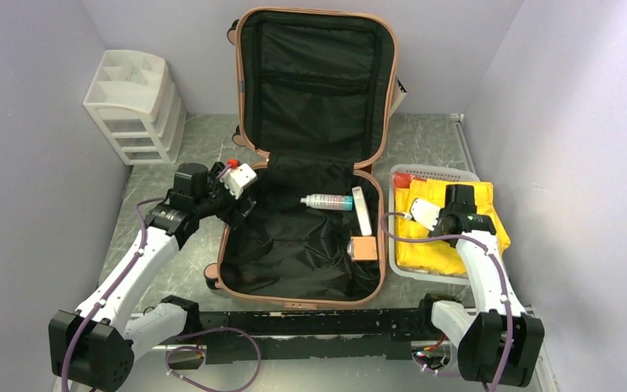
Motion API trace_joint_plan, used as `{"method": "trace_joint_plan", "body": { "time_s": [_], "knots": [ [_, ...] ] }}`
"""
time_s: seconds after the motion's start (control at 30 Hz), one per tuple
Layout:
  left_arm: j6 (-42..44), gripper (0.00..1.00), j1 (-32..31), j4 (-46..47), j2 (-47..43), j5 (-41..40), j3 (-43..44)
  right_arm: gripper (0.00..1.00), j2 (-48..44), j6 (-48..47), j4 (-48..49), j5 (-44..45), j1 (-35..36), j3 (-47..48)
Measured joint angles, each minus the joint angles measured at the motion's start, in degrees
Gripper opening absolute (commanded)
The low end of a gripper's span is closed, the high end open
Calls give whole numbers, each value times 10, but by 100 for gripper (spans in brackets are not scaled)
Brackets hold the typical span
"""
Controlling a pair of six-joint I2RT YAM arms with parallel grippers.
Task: Open, take out, and arrange the luggage
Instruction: Place the clothes in the bin.
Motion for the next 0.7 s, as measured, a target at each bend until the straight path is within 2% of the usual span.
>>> {"method": "trace_joint_plan", "body": {
  "time_s": [0.1, 0.3, 0.4, 0.57, 0.7],
  "knots": [
    [0, 92, 0, 0, 0, 0, 0, 0, 20, 0, 40, 12, 3, -41],
    [0, 92, 0, 0, 2, 0, 0, 0, 12, 16, 47, 10, 3, -42],
    [0, 92, 0, 0, 6, 0, 0, 0, -1, 33, 33, -11, 2, -13],
    [0, 92, 0, 0, 7, 0, 0, 0, -18, 66, 37, -27, 2, 99],
    [0, 92, 0, 0, 7, 0, 0, 0, -16, 86, 73, -19, 1, 106]
  ]
}}
